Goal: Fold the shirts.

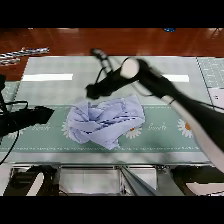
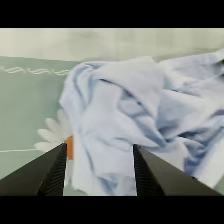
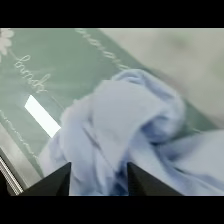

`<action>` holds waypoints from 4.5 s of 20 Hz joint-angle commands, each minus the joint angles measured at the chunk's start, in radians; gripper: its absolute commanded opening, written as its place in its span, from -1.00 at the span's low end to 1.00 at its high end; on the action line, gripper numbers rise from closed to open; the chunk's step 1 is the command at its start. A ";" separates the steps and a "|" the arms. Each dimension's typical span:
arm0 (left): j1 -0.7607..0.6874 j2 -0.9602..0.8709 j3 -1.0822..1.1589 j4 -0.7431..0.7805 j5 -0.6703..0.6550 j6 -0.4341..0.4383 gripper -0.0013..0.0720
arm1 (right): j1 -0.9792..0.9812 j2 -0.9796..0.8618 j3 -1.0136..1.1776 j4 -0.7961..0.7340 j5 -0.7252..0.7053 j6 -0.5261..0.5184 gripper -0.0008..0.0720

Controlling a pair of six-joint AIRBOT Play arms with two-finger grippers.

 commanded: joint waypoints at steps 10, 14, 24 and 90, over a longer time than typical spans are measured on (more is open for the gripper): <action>0.309 -0.249 -0.360 -0.447 -0.181 0.281 0.42 | -0.809 0.663 -0.806 -0.160 0.098 -0.014 0.14; 0.239 -0.391 -0.359 -0.405 -0.063 0.284 0.42 | -0.808 0.716 -0.979 -0.103 0.084 -0.039 0.14; 0.005 -0.678 -0.302 -0.536 0.203 0.329 -0.92 | -0.610 0.660 -1.068 0.007 -0.040 0.013 0.14; 0.092 -0.932 0.336 -0.335 0.426 0.179 -0.92 | -0.628 -0.116 0.082 0.035 -0.026 -0.020 -0.39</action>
